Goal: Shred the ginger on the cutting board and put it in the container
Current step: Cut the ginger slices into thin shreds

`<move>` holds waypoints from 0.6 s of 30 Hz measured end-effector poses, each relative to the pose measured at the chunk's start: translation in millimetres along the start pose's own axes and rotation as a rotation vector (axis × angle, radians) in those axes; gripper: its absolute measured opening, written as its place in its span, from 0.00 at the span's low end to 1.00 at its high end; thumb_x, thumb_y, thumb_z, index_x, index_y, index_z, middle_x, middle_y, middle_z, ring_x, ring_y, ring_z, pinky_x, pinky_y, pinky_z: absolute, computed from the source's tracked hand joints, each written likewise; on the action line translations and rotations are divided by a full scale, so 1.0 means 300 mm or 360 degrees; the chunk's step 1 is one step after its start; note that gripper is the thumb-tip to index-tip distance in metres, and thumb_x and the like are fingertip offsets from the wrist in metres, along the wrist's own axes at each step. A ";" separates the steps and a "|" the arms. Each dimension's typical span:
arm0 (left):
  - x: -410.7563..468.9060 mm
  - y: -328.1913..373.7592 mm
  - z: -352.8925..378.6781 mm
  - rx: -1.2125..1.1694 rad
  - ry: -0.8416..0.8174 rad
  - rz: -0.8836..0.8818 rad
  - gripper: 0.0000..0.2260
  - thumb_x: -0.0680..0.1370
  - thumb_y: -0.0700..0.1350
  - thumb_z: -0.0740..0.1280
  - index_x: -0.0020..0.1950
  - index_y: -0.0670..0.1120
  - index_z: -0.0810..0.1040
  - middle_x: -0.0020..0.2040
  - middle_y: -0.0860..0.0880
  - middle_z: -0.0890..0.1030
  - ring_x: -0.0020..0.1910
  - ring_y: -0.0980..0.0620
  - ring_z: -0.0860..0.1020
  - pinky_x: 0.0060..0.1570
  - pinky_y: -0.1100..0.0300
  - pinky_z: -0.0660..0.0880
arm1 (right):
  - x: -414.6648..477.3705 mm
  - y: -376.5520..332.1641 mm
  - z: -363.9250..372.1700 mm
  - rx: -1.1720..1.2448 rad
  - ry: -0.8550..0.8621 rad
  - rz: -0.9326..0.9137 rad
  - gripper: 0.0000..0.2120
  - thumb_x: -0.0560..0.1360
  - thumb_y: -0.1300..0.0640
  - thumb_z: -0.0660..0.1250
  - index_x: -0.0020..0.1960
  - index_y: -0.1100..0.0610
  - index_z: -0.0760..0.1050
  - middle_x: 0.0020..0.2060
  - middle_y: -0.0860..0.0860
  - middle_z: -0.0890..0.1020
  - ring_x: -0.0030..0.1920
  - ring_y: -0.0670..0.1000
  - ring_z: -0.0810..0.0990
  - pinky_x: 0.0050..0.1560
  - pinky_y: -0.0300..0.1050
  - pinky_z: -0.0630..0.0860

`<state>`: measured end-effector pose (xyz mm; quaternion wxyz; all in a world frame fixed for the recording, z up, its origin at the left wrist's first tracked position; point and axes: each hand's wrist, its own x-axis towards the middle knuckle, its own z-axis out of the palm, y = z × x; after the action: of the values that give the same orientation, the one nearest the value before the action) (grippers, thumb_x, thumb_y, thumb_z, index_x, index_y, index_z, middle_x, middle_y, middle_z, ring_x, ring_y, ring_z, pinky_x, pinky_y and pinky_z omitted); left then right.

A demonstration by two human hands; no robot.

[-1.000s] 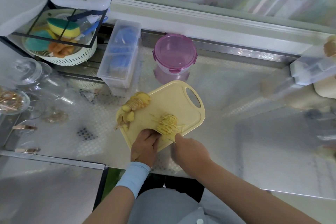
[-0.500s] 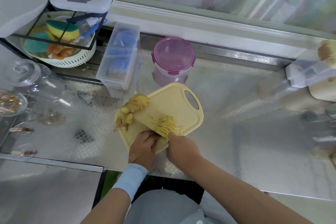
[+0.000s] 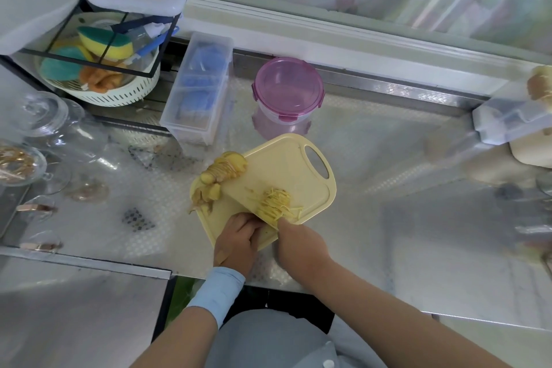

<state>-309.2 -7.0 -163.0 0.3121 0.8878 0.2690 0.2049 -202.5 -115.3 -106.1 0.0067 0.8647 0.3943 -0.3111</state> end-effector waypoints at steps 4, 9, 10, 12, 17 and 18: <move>0.003 -0.010 -0.002 0.0002 -0.0013 0.0016 0.12 0.76 0.46 0.62 0.45 0.43 0.85 0.47 0.47 0.81 0.50 0.51 0.74 0.48 0.68 0.68 | 0.010 -0.017 -0.025 0.0071 -0.0016 0.0000 0.09 0.76 0.65 0.56 0.52 0.54 0.62 0.42 0.57 0.78 0.41 0.62 0.79 0.36 0.49 0.70; 0.000 -0.021 0.009 0.0025 0.0003 0.0005 0.13 0.76 0.46 0.62 0.44 0.41 0.84 0.46 0.44 0.82 0.50 0.50 0.74 0.49 0.67 0.68 | -0.011 0.021 0.006 0.0036 0.0042 -0.0030 0.08 0.77 0.61 0.57 0.54 0.54 0.61 0.33 0.51 0.70 0.31 0.54 0.69 0.30 0.47 0.64; 0.000 -0.024 0.012 0.0044 0.0006 0.0007 0.13 0.76 0.46 0.62 0.44 0.41 0.84 0.46 0.44 0.82 0.50 0.50 0.74 0.48 0.66 0.68 | -0.023 0.032 0.013 0.0003 0.0064 -0.0039 0.08 0.77 0.60 0.57 0.54 0.54 0.62 0.33 0.51 0.70 0.29 0.53 0.68 0.28 0.45 0.62; 0.000 -0.026 0.015 0.0076 -0.0001 0.0012 0.13 0.75 0.46 0.62 0.43 0.41 0.84 0.46 0.44 0.82 0.49 0.50 0.74 0.46 0.64 0.70 | -0.049 0.052 0.024 0.0003 0.0116 -0.0006 0.08 0.77 0.57 0.58 0.55 0.52 0.61 0.32 0.50 0.69 0.28 0.50 0.65 0.26 0.44 0.57; -0.002 -0.016 0.007 -0.0010 -0.0021 -0.0013 0.13 0.77 0.46 0.62 0.45 0.41 0.84 0.47 0.45 0.81 0.51 0.50 0.74 0.48 0.68 0.68 | -0.042 0.058 0.048 0.0090 0.0105 0.0065 0.09 0.79 0.56 0.57 0.59 0.51 0.63 0.32 0.50 0.71 0.28 0.51 0.68 0.27 0.45 0.64; -0.003 -0.013 0.004 -0.0024 -0.0020 -0.0008 0.13 0.77 0.46 0.62 0.46 0.41 0.84 0.47 0.45 0.81 0.51 0.50 0.74 0.49 0.69 0.67 | -0.033 0.052 0.049 0.0094 0.0091 0.0058 0.07 0.80 0.57 0.56 0.57 0.52 0.63 0.32 0.51 0.71 0.29 0.53 0.68 0.28 0.45 0.64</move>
<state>-310.7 -5.5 -166.7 0.3209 0.8861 0.2676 0.2006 -204.5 -136.4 -116.1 -0.0243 0.8801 0.3692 -0.2976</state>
